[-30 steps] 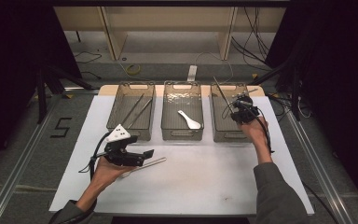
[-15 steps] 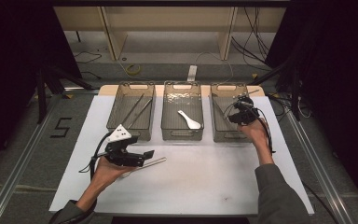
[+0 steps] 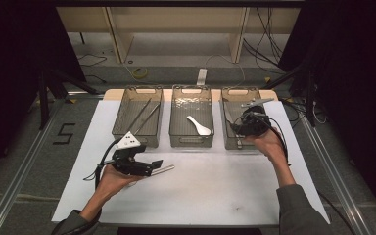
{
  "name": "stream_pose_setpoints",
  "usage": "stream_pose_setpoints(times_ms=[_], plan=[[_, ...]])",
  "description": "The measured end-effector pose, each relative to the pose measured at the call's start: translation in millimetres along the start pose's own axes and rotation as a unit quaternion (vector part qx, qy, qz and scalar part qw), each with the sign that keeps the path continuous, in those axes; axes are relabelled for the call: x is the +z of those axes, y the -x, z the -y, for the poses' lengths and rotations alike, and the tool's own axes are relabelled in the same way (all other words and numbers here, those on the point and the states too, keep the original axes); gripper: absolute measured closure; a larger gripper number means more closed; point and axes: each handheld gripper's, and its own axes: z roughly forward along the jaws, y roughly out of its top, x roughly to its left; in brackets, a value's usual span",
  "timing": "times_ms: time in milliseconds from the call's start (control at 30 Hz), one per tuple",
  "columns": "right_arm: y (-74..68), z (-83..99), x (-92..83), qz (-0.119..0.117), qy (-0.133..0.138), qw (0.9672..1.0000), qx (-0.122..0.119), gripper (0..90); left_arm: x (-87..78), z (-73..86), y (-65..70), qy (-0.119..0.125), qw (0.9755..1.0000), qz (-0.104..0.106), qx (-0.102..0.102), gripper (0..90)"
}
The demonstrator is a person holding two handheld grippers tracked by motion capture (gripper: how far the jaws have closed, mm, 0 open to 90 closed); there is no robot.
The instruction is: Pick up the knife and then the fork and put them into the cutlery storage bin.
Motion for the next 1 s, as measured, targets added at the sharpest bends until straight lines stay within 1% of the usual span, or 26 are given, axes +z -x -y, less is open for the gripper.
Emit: stream_pose_setpoints(times_ms=[67, 133, 233, 267, 300, 333, 400, 433, 467, 533, 600, 700, 733, 767, 833, 900, 967, 1000], plan=[[-7.6, 2.6, -6.3, -0.016, 0.008, 0.9998, -0.008, 42.8, 0.4, 0.0, 0.2, -0.001, 1.0, 0.002, 0.0, 13.1], [-16.3, 5.7, -13.0, -0.037, 0.015, 0.9991, -0.015, 41.2, 1.4, 0.5, 0.9, -0.007, 1.0, 0.0, 0.004, 13.1], [-30.0, 12.6, -20.9, -0.066, 0.025, 0.9972, -0.025, 38.5, 2.7, 0.5, 1.4, -0.016, 0.9998, -0.003, 0.012, 13.2], [-35.6, 15.8, -23.2, -0.075, 0.027, 0.9962, -0.035, 38.0, 2.7, 0.6, 1.2, -0.02, 0.9997, -0.005, 0.015, 13.2], [-39.5, 18.7, -24.7, -0.08, 0.027, 0.9955, -0.042, 37.6, 2.8, 0.9, 1.0, -0.022, 0.9996, -0.006, 0.015, 13.5], [-41.9, 20.8, -25.3, -0.084, 0.028, 0.995, -0.046, 37.4, 2.5, 0.8, 0.1, -0.031, 0.9993, -0.008, 0.019, 13.8], [-46.9, 26.9, -26.2, -0.096, 0.024, 0.9939, -0.049, 36.6, 3.2, 0.3, -0.4, -0.044, 0.9987, -0.013, 0.023, 14.2], [-48.9, 30.0, -26.3, -0.098, 0.022, 0.9936, -0.051, 36.3, 3.6, 0.0, -0.7, -0.052, 0.9981, -0.018, 0.028, 14.6], [-51.0, 34.0, -26.3, -0.101, 0.022, 0.9931, -0.054, 36.3, 3.9, 0.0, -0.8, -0.058, 0.9977, -0.019, 0.029, 15.1], [-53.3, 39.4, -25.8, -0.109, 0.019, 0.9923, -0.054, 35.8, 4.9, -0.5, -1.5, -0.078, 0.996, -0.025, 0.036, 15.3], [-55.9, 45.2, -25.3, -0.111, 0.018, 0.9922, -0.054, 35.6, 6.0, -0.8, -2.1, -0.094, 0.9946, -0.025, 0.034, 15.8], [-60.1, 52.3, -24.6, -0.113, 0.014, 0.992, -0.054, 35.3, 7.7, -0.2, -3.2, -0.121, 0.9914, -0.031, 0.04, 17.7], [-61.1, 53.7, -24.4, -0.115, 0.013, 0.9918, -0.053, 35.0, 8.6, 0.2, -3.3, -0.129, 0.9904, -0.033, 0.037, 18.2], [-62.8, 55.6, -24.1, -0.117, 0.011, 0.9916, -0.053, 34.7, 9.3, 0.5, -4.0, -0.139, 0.9888, -0.035, 0.042, 18.7], [-66.2, 59.1, -24.2, -0.12, 0.011, 0.991, -0.057, 34.3, 10.4, 1.3, -4.1, -0.15, 0.9872, -0.038, 0.039, 20.0], [-69.2, 62.1, -24.4, -0.122, 0.015, 0.9908, -0.057, 33.6, 11.2, 2.0, -5.0, -0.162, 0.9852, -0.04, 0.042, 21.0], [-71.7, 64.8, -25.1, -0.124, 0.019, 0.9906, -0.055, 33.3, 11.9, 2.6, -5.8, -0.17, 0.9837, -0.04, 0.042, 21.9], [-72.8, 66.0, -25.6, -0.124, 0.023, 0.9904, -0.055, 33.3, 11.9, 2.7, -6.4, -0.178, 0.9823, -0.04, 0.043, 22.2]])
